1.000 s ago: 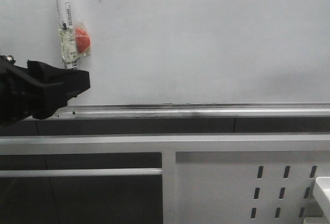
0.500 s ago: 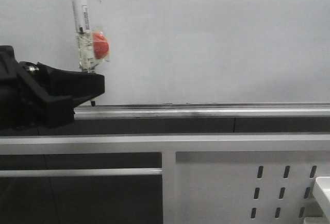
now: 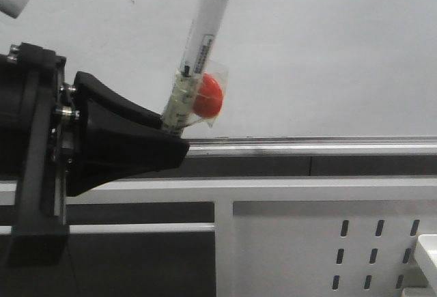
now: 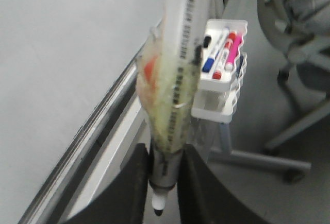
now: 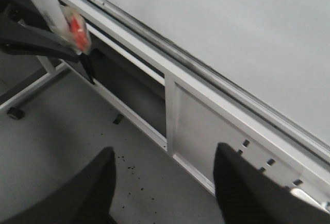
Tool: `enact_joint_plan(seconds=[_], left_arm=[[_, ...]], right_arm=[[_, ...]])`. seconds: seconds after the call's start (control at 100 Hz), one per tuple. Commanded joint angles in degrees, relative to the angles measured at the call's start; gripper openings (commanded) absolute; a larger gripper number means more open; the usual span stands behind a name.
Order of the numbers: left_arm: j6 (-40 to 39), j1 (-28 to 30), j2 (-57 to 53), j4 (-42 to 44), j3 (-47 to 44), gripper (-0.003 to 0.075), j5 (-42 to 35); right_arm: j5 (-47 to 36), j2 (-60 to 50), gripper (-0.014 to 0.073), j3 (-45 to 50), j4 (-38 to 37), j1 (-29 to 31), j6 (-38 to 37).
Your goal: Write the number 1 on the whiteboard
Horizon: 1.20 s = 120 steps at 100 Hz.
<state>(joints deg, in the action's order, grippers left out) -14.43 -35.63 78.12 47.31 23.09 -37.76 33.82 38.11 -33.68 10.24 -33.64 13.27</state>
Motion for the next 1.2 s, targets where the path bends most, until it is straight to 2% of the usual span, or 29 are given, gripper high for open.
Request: enact_joint_plan(seconds=[0.0, 0.12, 0.26, 0.45, 0.82, 1.01, 1.19], left_arm=[[-2.7, -2.5, -4.6, 4.5, 4.1, -0.002, 9.7], [-2.9, -8.1, -7.4, 5.2, 7.5, -0.002, 23.8], [-2.9, -13.3, -7.8, 5.2, 10.2, -0.002, 30.9], [-2.9, -14.4, -7.8, 5.3, 10.5, -0.002, 30.7], [-2.9, -14.4, -7.8, 5.3, 10.5, -0.002, 30.9], [-2.9, -14.4, -7.8, 5.3, 10.5, -0.002, 30.8], [-2.9, -14.4, -7.8, 5.3, 10.5, -0.002, 30.8]], right_arm=[[-6.8, 3.1, 0.0425, -3.3, 0.6, -2.5, 0.7], [-10.9, 7.5, 0.0393, -4.9, 0.3, -7.0, 1.5], [-13.3, 12.9, 0.0389, -7.3, -2.0, -12.6, 1.8], [-15.9, 18.6, 0.0389, -10.1, -4.2, -16.6, 1.8], [-16.8, 22.6, 0.0379, -12.7, -4.2, -16.6, 1.8], [-15.6, 23.9, 0.0204, -12.7, -4.2, -16.6, 1.8], [-15.3, 25.2, 0.0102, -12.7, -4.2, -16.6, 1.8]])
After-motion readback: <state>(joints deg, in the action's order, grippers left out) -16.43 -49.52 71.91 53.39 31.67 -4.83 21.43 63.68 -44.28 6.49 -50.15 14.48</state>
